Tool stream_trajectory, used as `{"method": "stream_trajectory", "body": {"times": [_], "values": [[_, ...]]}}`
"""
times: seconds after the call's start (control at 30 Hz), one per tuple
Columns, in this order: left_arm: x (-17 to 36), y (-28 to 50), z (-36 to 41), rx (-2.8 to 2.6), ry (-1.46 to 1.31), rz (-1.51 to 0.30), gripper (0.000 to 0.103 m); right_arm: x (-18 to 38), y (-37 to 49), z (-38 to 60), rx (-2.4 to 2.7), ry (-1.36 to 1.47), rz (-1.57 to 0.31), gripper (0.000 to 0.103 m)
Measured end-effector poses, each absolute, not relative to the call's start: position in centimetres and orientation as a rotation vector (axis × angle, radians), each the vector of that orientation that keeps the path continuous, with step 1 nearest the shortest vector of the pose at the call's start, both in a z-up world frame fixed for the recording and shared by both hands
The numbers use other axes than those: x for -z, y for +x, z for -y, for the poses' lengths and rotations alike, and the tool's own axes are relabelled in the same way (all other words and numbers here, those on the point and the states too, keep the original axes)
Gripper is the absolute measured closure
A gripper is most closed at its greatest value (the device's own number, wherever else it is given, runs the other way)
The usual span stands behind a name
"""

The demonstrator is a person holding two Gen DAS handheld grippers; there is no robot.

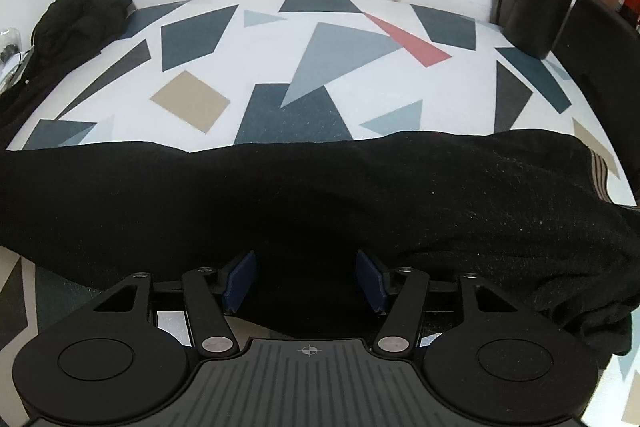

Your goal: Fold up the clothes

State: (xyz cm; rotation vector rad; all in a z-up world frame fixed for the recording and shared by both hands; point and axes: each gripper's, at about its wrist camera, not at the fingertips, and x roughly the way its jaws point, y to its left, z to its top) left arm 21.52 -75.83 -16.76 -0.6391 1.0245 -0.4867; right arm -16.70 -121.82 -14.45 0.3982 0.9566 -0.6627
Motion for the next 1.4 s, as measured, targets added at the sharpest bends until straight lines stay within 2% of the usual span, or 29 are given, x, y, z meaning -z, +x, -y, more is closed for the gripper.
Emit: {"method": "stream_trajectory", "body": {"times": [0.1, 0.17, 0.2, 0.23, 0.33, 0.4, 0.5, 0.6, 0.7, 0.77, 0.9, 0.93, 1.1, 1.27, 1.33, 1.4], "values": [[17.1, 21.5, 75.3, 0.449, -0.693, -1.025, 0.072, 14.4, -16.7, 121.8, 0.669, 0.405, -0.961, 0.049], [17.4, 21.6, 75.0, 0.44, -0.73, -1.015, 0.073, 14.4, -16.7, 121.9, 0.674, 0.41, -0.965, 0.049], [17.6, 21.6, 74.9, 0.438, -0.742, -1.009, 0.077, 14.4, -16.7, 121.9, 0.676, 0.412, -0.966, 0.049], [17.7, 21.6, 74.9, 0.435, -0.745, -1.0, 0.093, 14.4, -16.7, 121.9, 0.678, 0.414, -0.968, 0.048], [16.9, 21.7, 75.4, 0.416, -0.674, -0.95, 0.096, 14.4, -16.6, 121.9, 0.684, 0.421, -0.972, 0.047], [16.2, 22.1, 75.6, 0.409, -0.65, -0.917, 0.097, 14.5, -16.2, 121.4, 0.665, 0.412, -0.973, 0.037], [15.2, 23.0, 75.6, 0.387, -0.613, -0.876, 0.097, 14.7, -15.4, 120.6, 0.632, 0.396, -0.973, 0.027], [14.9, 23.7, 75.6, 0.355, -0.553, -0.853, 0.097, 14.8, -14.7, 119.6, 0.596, 0.378, -0.971, 0.024], [14.9, 24.1, 75.3, 0.314, -0.49, -0.85, 0.097, 14.5, -14.3, 118.9, 0.556, 0.371, -0.95, 0.026], [14.8, 24.2, 75.4, 0.308, -0.443, -0.876, 0.094, 13.9, -14.8, 118.9, 0.566, 0.382, -0.909, 0.026], [12.9, 22.9, 76.8, 0.329, -0.32, -0.847, 0.068, 11.9, -16.8, 120.1, 0.65, 0.418, -0.802, 0.026], [12.3, 22.5, 77.2, 0.336, -0.292, -0.832, 0.065, 11.3, -17.6, 120.6, 0.683, 0.434, -0.767, 0.026], [8.6, 19.8, 79.3, 0.388, -0.228, -0.73, 0.065, 8.6, -22.7, 124.9, 0.923, 0.544, -0.578, 0.026], [6.9, 16.5, 83.9, 0.561, -0.148, -0.72, 0.065, 6.7, -27.3, 129.7, 1.075, 0.6, -0.503, 0.027], [7.2, 15.2, 86.2, 0.643, -0.116, -0.752, 0.057, 6.2, -29.1, 131.4, 1.097, 0.611, -0.487, 0.028], [8.2, 13.6, 88.7, 0.696, -0.071, -0.782, 0.055, 6.3, -30.3, 133.1, 1.086, 0.622, -0.513, 0.033]]}}
